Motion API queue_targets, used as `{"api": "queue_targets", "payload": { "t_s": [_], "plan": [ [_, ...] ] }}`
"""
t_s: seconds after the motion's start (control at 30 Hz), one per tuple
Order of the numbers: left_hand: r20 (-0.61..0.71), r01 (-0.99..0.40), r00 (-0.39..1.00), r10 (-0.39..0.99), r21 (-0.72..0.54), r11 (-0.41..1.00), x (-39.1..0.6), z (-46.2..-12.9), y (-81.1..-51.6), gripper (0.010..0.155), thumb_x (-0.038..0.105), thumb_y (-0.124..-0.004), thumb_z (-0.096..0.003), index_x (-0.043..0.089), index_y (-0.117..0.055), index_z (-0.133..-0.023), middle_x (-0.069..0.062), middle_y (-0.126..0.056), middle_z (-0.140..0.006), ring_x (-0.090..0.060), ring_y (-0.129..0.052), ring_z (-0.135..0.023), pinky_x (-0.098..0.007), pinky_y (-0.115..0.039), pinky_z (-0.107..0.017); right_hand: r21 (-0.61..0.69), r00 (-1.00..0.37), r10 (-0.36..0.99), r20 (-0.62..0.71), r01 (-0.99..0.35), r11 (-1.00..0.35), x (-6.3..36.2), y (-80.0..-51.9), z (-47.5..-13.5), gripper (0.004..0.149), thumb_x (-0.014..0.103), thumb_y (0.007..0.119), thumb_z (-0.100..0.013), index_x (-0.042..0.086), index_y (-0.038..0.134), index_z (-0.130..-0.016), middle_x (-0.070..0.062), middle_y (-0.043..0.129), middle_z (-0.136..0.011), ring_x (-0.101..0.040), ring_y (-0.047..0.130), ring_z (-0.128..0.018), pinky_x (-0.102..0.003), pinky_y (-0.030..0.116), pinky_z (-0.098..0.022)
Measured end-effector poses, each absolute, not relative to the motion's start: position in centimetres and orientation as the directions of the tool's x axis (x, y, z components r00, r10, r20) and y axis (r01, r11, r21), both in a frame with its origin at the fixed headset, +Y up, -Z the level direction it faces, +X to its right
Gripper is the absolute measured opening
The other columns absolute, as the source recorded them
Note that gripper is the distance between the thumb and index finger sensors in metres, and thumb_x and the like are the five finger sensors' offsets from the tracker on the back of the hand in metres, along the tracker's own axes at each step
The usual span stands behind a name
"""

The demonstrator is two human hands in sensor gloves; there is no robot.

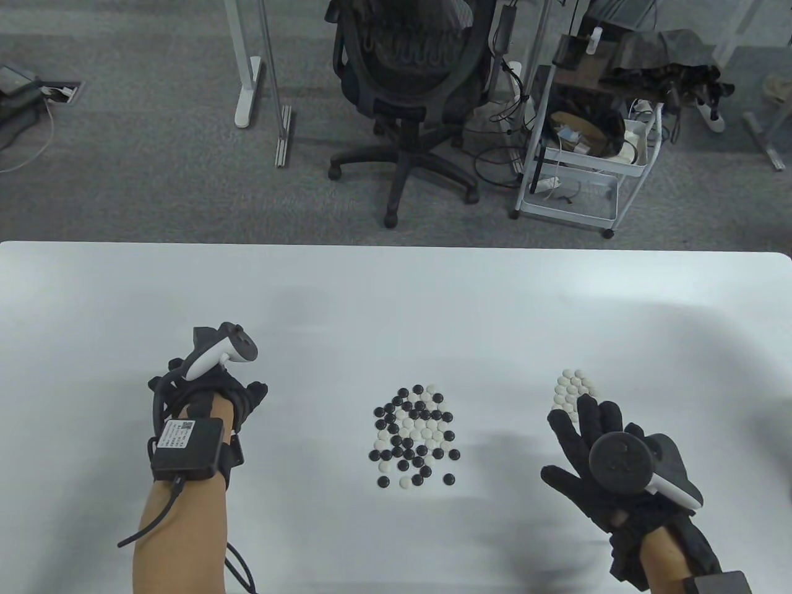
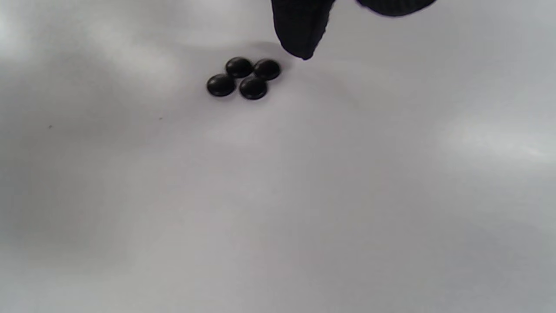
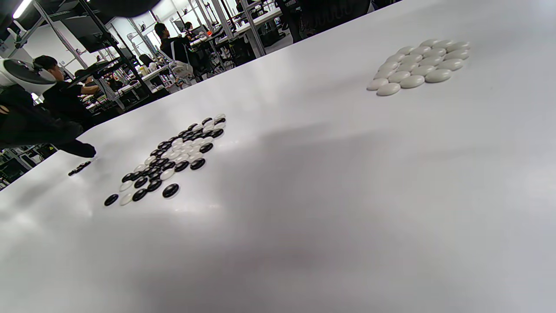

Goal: Go stone sorting task

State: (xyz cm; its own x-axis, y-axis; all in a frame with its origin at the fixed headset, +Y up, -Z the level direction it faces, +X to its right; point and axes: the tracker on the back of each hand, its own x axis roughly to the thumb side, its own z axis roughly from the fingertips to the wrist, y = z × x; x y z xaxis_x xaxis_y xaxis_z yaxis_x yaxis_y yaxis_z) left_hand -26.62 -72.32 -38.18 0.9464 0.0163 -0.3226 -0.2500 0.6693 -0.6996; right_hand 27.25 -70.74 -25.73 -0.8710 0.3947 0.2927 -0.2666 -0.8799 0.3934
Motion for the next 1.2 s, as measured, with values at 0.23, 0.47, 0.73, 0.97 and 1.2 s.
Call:
{"api": "queue_targets", "payload": {
  "t_s": [0.23,0.47,0.73,0.97,1.2],
  "plan": [
    [0.083,-0.043,0.985,0.152,-0.736,0.675,-17.4,-37.0,-69.7,0.069,0.05,-0.045,-0.057,0.02,-0.062,-0.116,-0.029,0.008,-0.116,-0.059,0.014,-0.093,-0.084,0.0,-0.056,0.391,-0.872,0.399,0.283,-0.275,-0.878,27.4,-70.7,-25.7,0.081,0.054,0.05,-0.056,0.012,0.012,-0.113,-0.032,-0.011,-0.104,-0.06,-0.012,-0.088,-0.081,0.003,-0.051],
    [0.47,0.285,0.874,0.121,-0.699,0.656,-6.7,-32.7,-70.0,0.066,0.05,-0.047,-0.0573,0.023,-0.065,-0.114,-0.03,0.002,-0.117,-0.06,0.009,-0.094,-0.084,-0.004,-0.056,0.385,-0.873,0.4,0.278,-0.28,-0.879,27.6,-70.6,-25.7,0.08,0.054,0.05,-0.056,0.012,0.012,-0.113,-0.032,-0.011,-0.104,-0.06,-0.012,-0.088,-0.081,0.003,-0.051],
    [0.641,0.437,0.757,0.124,-0.639,0.633,1.5,-29.9,-72.3,0.065,0.05,-0.045,-0.0568,0.026,-0.052,-0.117,-0.031,0.007,-0.115,-0.06,0.012,-0.092,-0.084,-0.002,-0.055,0.388,-0.873,0.398,0.283,-0.275,-0.88,27.6,-70.5,-25.7,0.08,0.054,0.05,-0.056,0.012,0.012,-0.113,-0.032,-0.011,-0.104,-0.06,-0.012,-0.088,-0.081,0.003,-0.051],
    [0.679,0.52,0.732,0.053,-0.607,0.601,3.0,-29.0,-74.8,0.066,0.05,-0.043,-0.0565,0.027,-0.035,-0.118,-0.033,0.014,-0.111,-0.06,0.017,-0.09,-0.084,-0.001,-0.054,0.381,-0.87,0.403,0.285,-0.283,-0.88,27.7,-70.3,-25.6,0.08,0.054,0.051,-0.056,0.012,0.012,-0.113,-0.031,-0.011,-0.104,-0.06,-0.012,-0.088,-0.081,0.003,-0.051],
    [0.644,0.466,0.756,0.116,-0.655,0.594,-1.7,-27.1,-74.9,0.064,0.049,-0.044,-0.0568,0.029,-0.038,-0.117,-0.033,0.013,-0.111,-0.06,0.016,-0.09,-0.084,-0.001,-0.055,0.384,-0.867,0.407,0.289,-0.284,-0.879,27.7,-70.3,-25.5,0.08,0.053,0.051,-0.056,0.012,0.013,-0.113,-0.032,-0.011,-0.104,-0.06,-0.012,-0.088,-0.081,0.003,-0.052]
  ]
}}
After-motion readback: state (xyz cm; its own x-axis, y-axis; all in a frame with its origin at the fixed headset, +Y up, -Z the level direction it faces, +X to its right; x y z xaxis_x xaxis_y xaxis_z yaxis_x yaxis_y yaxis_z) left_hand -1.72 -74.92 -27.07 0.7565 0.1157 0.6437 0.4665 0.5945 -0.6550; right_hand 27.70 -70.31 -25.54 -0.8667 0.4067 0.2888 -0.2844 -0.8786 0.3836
